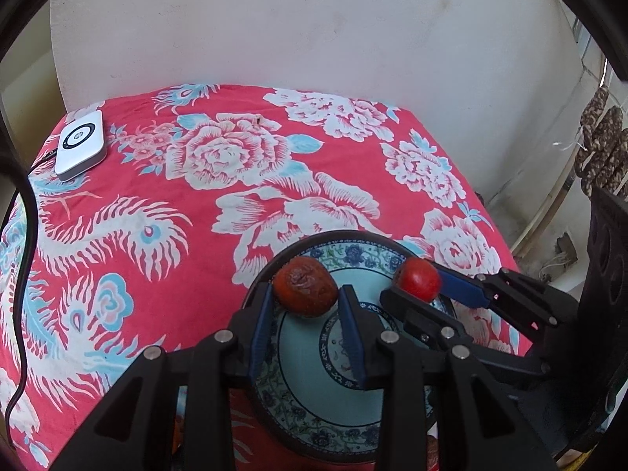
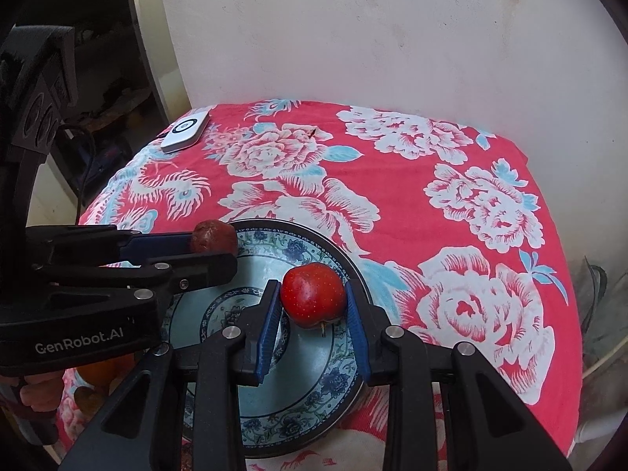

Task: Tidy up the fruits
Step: 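Carry both held fruits over and lower them onto the blue-and-white plate, then open the left tool on the plate while the right tool releases its apple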

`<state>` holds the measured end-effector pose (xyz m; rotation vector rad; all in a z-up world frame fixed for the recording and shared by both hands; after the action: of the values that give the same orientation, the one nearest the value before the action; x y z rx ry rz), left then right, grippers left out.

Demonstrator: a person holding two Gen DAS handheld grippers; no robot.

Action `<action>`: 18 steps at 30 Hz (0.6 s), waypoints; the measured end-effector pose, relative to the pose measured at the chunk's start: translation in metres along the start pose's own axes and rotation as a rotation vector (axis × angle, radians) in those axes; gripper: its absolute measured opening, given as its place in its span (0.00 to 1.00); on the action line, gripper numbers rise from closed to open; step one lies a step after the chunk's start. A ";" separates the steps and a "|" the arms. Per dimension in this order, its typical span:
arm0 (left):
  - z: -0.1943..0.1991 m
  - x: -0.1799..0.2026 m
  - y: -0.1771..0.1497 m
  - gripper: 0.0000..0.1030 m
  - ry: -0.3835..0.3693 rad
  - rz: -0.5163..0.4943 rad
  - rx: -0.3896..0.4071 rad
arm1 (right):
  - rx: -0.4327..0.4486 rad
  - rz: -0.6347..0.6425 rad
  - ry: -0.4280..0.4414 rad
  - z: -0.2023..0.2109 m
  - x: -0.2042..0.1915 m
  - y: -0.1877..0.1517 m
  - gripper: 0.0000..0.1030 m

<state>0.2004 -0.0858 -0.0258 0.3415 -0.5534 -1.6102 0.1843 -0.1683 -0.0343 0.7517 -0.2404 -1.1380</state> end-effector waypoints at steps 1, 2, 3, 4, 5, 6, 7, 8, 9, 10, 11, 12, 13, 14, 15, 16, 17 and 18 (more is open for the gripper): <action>0.000 0.000 0.000 0.34 0.001 0.000 0.000 | -0.001 0.003 0.000 -0.001 -0.001 0.000 0.33; 0.000 0.000 0.000 0.34 0.002 -0.002 0.000 | -0.002 0.005 0.001 -0.001 -0.001 0.000 0.33; 0.000 0.001 0.000 0.34 0.004 -0.005 0.000 | -0.001 0.007 0.000 -0.002 -0.002 0.000 0.33; 0.000 0.001 0.000 0.35 0.005 -0.006 0.000 | -0.001 0.009 0.000 -0.002 -0.002 0.000 0.33; 0.000 0.001 0.000 0.35 0.004 -0.007 0.000 | -0.002 0.010 0.000 -0.003 -0.002 0.000 0.33; -0.001 0.002 0.000 0.36 0.004 -0.007 0.001 | -0.002 0.010 0.002 -0.003 -0.003 0.000 0.33; -0.001 0.002 0.001 0.36 0.005 -0.008 0.001 | -0.002 0.009 0.003 -0.003 -0.003 0.000 0.33; -0.001 0.002 0.001 0.37 0.005 -0.008 0.001 | -0.002 0.009 0.005 -0.004 -0.003 0.000 0.33; -0.001 0.001 0.001 0.39 0.005 -0.008 0.001 | -0.003 0.009 0.006 -0.004 -0.003 0.000 0.33; -0.001 0.002 0.001 0.40 0.006 -0.009 0.003 | -0.003 0.008 0.007 -0.004 -0.004 0.000 0.33; 0.000 0.001 0.001 0.41 0.008 -0.009 0.004 | -0.003 0.007 0.009 -0.004 -0.004 0.000 0.33; 0.000 0.001 0.002 0.42 0.009 -0.010 0.006 | -0.002 0.007 0.010 -0.003 -0.004 0.000 0.36; 0.001 0.001 0.001 0.42 0.011 -0.010 0.006 | 0.003 0.006 0.010 -0.002 -0.004 0.000 0.37; 0.001 0.000 0.001 0.42 0.011 -0.009 0.004 | 0.007 0.008 0.007 -0.001 -0.005 0.000 0.39; 0.002 0.000 0.001 0.42 0.012 -0.008 0.004 | 0.012 0.011 0.006 0.000 -0.005 0.001 0.39; 0.002 -0.001 0.001 0.43 0.012 -0.005 0.005 | 0.016 0.014 0.006 0.002 -0.006 0.002 0.39; 0.003 -0.001 0.001 0.43 0.012 -0.002 0.006 | 0.019 0.016 0.006 0.003 -0.006 0.002 0.39; 0.005 -0.001 0.001 0.43 0.014 -0.001 0.008 | 0.021 0.018 0.007 0.005 -0.007 0.002 0.39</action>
<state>0.1991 -0.0838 -0.0215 0.3584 -0.5495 -1.6059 0.1809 -0.1638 -0.0282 0.7708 -0.2535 -1.1173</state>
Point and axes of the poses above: each gripper's, at about its wrist camera, not at the fingertips, and z roughly against the way its jaws point, x to its right, y to its top, the point moved 6 cm from there along -z, roughly the way its jaws point, and after that the axes turned 7 degrees about y, right-handed, at the moved point
